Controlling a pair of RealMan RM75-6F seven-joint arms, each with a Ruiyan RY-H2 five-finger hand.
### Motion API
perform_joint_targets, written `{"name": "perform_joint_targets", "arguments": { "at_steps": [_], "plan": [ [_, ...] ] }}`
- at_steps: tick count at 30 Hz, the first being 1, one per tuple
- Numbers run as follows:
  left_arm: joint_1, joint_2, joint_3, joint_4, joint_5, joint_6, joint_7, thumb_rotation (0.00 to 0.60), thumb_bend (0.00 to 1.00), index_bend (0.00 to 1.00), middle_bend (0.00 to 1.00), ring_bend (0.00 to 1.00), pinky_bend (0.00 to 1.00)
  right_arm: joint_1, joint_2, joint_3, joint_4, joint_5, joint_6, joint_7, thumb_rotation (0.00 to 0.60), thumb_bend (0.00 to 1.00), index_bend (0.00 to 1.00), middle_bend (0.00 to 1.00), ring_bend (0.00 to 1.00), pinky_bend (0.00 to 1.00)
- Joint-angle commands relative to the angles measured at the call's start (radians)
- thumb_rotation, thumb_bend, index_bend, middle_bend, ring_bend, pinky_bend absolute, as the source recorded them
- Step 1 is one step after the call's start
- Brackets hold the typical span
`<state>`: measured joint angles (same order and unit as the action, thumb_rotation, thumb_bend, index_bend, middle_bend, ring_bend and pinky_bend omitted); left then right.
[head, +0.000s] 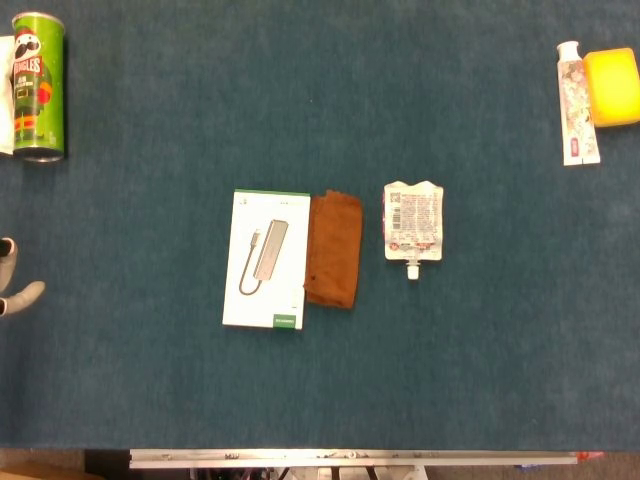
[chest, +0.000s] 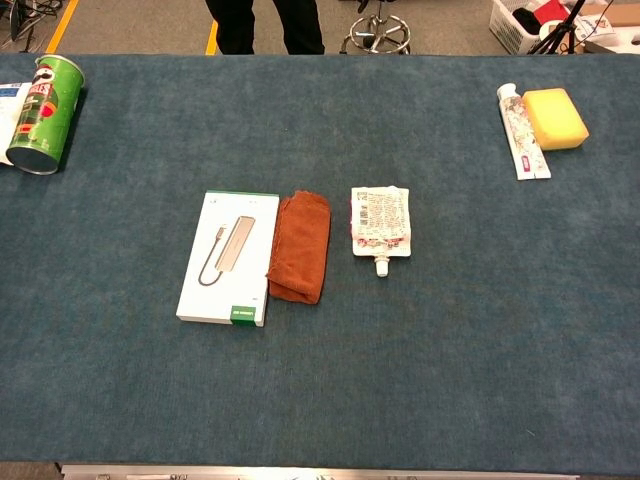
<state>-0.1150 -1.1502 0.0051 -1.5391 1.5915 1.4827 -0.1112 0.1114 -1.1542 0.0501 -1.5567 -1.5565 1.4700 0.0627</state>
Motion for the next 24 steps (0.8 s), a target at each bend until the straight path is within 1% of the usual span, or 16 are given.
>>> {"name": "perform_joint_targets", "arguments": {
  "at_steps": [1,8,13,15,19,22,24],
  "plan": [
    [-0.003,0.006,0.006,0.002,0.011,-0.001,-0.029,0.6,0.0,0.92,1.0,0.59,0.13,0.005,0.006,-0.006,0.002,-0.016,0.0,0.029,0.6,0.0,1.0,0.87,0.67,0.09],
    [-0.003,0.001,0.011,0.025,0.045,0.028,-0.08,0.6,0.0,0.94,1.0,0.63,0.13,0.01,-0.001,-0.014,0.034,-0.068,0.029,0.096,0.6,0.0,1.0,0.91,0.7,0.09],
    [-0.004,0.005,0.011,0.019,0.029,0.014,-0.068,0.6,0.0,0.95,1.0,0.64,0.13,0.012,-0.003,-0.02,0.054,-0.091,0.047,0.143,0.6,0.0,1.0,0.96,0.75,0.09],
    [-0.004,0.003,0.01,0.017,0.028,0.014,-0.064,0.6,0.0,0.95,1.0,0.64,0.13,0.011,-0.009,-0.017,0.064,-0.097,0.059,0.147,0.6,0.0,1.0,0.99,0.77,0.11],
    [-0.004,0.0,0.01,0.02,0.033,0.022,-0.065,0.6,0.0,0.95,1.0,0.64,0.13,0.005,-0.026,-0.006,0.082,-0.099,0.092,0.136,0.6,0.0,1.0,1.0,0.87,0.24],
    [-0.003,0.0,0.011,0.023,0.037,0.026,-0.068,0.6,0.0,0.95,1.0,0.64,0.13,0.003,-0.037,-0.002,0.093,-0.105,0.114,0.154,0.6,0.0,1.0,1.0,0.97,0.39],
    [-0.004,0.0,0.013,0.024,0.038,0.023,-0.07,0.6,0.0,0.95,1.0,0.64,0.13,0.003,-0.041,-0.001,0.1,-0.11,0.124,0.172,0.6,0.0,1.0,1.0,1.0,0.48]
  ]
}}
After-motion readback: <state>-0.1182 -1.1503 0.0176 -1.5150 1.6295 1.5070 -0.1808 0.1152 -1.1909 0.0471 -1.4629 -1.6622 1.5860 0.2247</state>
